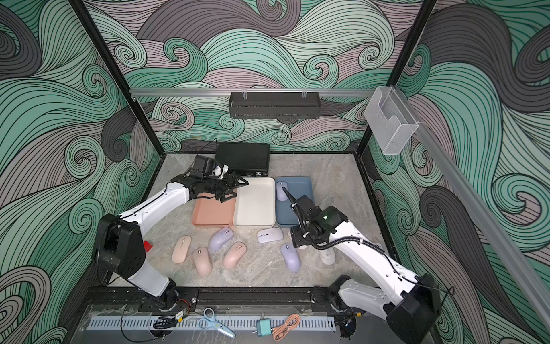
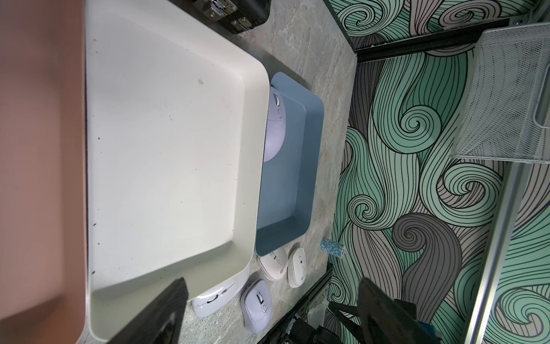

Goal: Place the mice by color into the storage box
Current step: Pick up the mouse from the center of the board.

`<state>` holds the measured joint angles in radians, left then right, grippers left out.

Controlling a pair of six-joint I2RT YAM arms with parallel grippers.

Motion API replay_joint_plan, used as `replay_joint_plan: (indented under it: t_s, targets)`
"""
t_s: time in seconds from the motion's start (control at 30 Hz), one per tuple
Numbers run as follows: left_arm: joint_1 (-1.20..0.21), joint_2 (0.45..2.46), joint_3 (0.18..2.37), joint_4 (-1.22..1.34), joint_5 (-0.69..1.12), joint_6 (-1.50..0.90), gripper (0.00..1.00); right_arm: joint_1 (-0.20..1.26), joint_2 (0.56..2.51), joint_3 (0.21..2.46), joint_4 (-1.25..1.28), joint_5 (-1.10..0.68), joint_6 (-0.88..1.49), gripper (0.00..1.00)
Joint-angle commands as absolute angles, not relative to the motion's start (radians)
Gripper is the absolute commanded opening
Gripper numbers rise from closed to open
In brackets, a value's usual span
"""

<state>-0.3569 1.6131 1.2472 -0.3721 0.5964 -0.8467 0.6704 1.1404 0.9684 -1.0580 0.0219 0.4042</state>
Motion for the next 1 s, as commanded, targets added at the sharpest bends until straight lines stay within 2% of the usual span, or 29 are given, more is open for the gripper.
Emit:
replay_joint_plan:
  t_s: [0.0,0.23,0.53,0.97]
  targets:
    - [-0.361,1.627,1.268,-0.376,0.645,-0.872,0.89,0.702,1.192,0.918,-1.014,-0.018,0.429,0.7]
    - [-0.361,1.591,1.265,-0.383,0.612,-0.847,0.89,0.802,1.309,0.858,-0.906,-0.04,0.478,0.73]
    - [-0.361,1.603,1.264,-0.372,0.632,-0.854,0.89,0.836,1.355,0.747,-0.781,-0.006,0.549,0.76]
    - [-0.361,1.609,1.267,-0.366,0.644,-0.856,0.89,0.903,1.418,0.703,-0.686,0.053,0.591,0.69]
